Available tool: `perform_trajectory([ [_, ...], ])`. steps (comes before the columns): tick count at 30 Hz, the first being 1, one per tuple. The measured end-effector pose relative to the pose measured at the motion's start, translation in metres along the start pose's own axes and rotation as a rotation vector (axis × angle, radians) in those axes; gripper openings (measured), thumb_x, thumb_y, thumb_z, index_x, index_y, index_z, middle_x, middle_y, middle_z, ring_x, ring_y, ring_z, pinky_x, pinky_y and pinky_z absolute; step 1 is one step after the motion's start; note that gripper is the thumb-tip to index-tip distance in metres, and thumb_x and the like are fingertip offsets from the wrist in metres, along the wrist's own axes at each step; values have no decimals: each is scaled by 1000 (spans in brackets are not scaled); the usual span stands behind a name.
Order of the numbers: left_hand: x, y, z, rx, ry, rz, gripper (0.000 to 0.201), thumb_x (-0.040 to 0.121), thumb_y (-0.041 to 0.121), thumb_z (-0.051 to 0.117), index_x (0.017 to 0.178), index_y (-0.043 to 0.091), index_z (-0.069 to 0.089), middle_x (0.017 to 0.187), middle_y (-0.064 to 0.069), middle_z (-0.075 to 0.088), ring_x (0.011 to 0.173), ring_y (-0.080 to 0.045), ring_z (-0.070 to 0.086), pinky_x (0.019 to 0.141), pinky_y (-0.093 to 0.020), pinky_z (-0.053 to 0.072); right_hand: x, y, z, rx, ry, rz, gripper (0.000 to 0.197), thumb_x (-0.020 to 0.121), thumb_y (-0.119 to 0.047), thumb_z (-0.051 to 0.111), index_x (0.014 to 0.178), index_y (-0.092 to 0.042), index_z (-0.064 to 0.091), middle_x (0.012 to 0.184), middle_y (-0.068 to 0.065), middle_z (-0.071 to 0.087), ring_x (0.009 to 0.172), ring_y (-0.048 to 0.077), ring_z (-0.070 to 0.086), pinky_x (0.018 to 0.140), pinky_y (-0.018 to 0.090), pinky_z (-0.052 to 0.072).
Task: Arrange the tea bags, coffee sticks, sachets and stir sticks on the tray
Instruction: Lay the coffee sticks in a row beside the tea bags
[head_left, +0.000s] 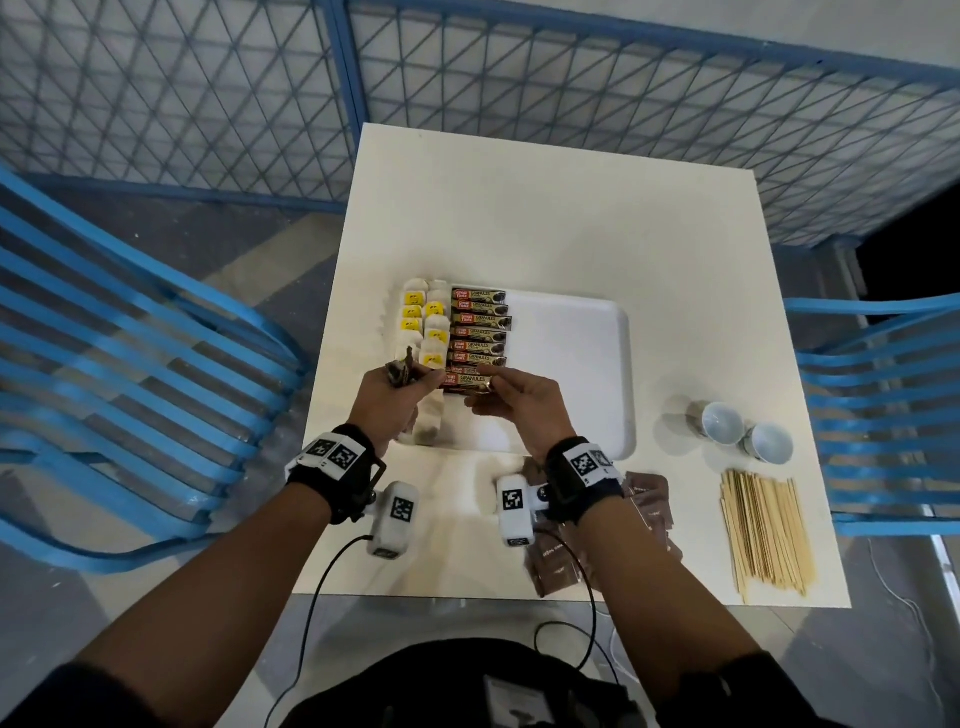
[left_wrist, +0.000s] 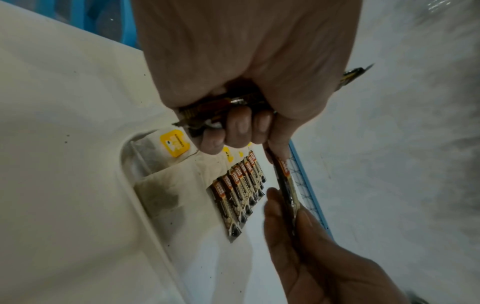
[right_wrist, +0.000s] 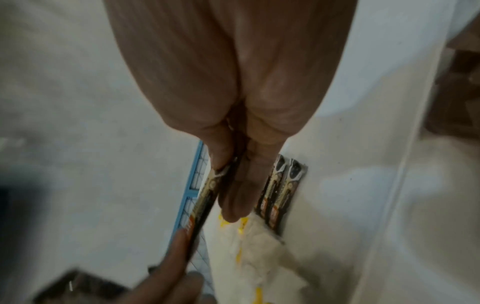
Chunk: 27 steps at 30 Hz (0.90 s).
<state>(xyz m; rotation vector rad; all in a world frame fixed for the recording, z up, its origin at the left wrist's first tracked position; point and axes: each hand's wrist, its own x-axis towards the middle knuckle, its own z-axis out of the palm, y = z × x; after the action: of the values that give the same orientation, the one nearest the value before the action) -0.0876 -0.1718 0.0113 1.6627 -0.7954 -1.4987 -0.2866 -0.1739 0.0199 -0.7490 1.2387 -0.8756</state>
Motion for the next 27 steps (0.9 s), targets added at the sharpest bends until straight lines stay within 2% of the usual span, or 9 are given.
perform_trajectory([
  [2,1,-1,1,11,6,-8,18,87,25,81,82,11,71,43,-4,43,36,-18,33,44,-25,29,4,4,1,-377,100,-141,26,99,-11,58,122,-11,69,104,12,73,93,26,71,90,40,57],
  [4,2,-3,1,10,11,-16,20,87,27,81,82,11,71,44,-5,43,37,-19,33,46,-27,28,4,8,3,-760,162,-360,33,89,-25,72,122,-21,70,109,0,68,100,20,61,90,30,50],
  [6,2,-3,0,3,7,-26,20,88,26,80,83,10,70,44,-4,42,36,-19,33,46,-28,28,4,10,7,-993,141,-551,36,82,-30,78,117,-23,71,108,1,62,100,22,51,88,33,43],
  [8,2,-5,0,-7,-7,-42,23,88,26,79,88,5,70,46,-4,42,37,-19,33,47,-29,28,6,11,9,-1064,111,-618,31,81,-26,79,112,-21,74,103,2,62,95,26,51,84,42,45],
  [11,2,-7,-5,-18,-18,-61,33,86,30,82,97,0,71,53,-6,42,41,-20,33,46,-27,30,9,17,5,-1056,104,-576,31,84,-20,77,114,-20,73,101,3,62,94,26,51,84,42,44],
  [14,0,-9,-12,-17,-5,-75,29,87,32,81,96,9,66,57,-2,44,42,-17,33,44,-25,30,6,31,-6,-1042,165,-472,34,81,-17,79,114,-16,70,102,3,65,98,27,53,87,44,45],
  [19,-4,-12,-25,-3,-51,-93,17,99,22,63,90,15,50,64,0,49,43,-13,35,45,-26,26,-1,58,-10,-1215,222,-399,26,76,-25,81,100,-23,74,103,2,61,102,27,50,86,42,43],
  [23,-8,-15,-32,60,-109,-66,20,104,14,49,95,2,62,67,-7,56,42,-18,36,44,-25,26,5,63,3,-1307,282,-409,28,71,-24,79,98,-25,75,99,6,56,97,31,50,82,43,45],
  [27,-7,-19,-35,122,-119,-73,24,105,12,47,98,1,67,66,-3,56,41,-16,35,43,-22,24,9,64,8,-1317,298,-370,43,67,-27,78,108,-19,67,104,7,58,99,32,51,84,44,45],
])
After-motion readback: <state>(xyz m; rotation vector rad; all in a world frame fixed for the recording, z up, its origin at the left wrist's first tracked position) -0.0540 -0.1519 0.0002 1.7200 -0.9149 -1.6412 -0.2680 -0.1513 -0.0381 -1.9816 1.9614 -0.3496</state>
